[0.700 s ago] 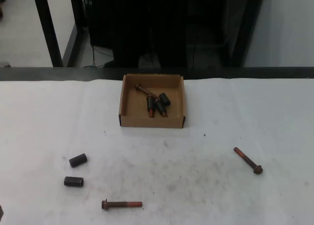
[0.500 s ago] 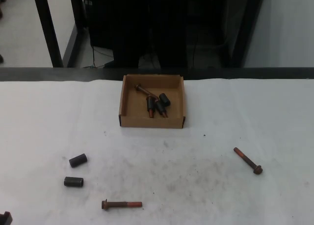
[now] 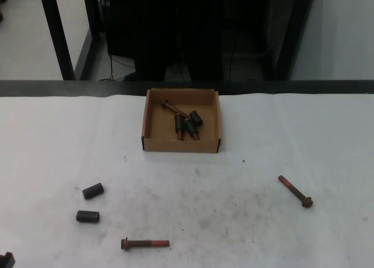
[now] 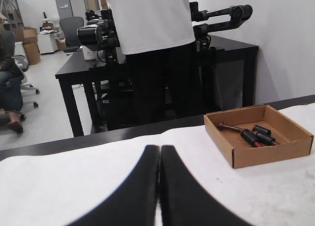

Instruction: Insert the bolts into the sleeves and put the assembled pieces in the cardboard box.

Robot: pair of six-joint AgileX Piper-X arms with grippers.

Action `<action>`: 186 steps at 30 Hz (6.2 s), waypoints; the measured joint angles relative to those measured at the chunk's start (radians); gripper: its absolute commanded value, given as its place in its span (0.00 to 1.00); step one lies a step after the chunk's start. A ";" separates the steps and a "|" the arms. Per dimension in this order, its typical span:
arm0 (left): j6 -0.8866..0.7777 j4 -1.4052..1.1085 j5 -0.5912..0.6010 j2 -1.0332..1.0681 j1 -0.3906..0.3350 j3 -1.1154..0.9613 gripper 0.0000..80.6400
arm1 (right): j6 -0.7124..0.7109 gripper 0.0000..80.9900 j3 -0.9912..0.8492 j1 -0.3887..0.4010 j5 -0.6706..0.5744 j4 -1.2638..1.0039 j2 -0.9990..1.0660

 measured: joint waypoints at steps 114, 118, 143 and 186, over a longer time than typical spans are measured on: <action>-0.807 0.553 0.329 1.232 -0.152 -0.674 0.01 | -0.209 0.00 -0.814 0.438 -0.952 0.740 1.134; -1.004 0.437 0.332 1.249 -0.161 -0.678 0.01 | -0.209 0.00 -0.814 0.438 -0.953 0.735 1.134; -1.559 0.500 0.020 1.285 -0.347 -0.681 0.01 | -0.217 0.00 -0.814 0.438 -0.953 0.735 1.134; -1.503 0.470 0.007 1.534 -0.265 -0.829 0.36 | -0.236 0.00 -0.815 0.438 -0.953 0.788 1.134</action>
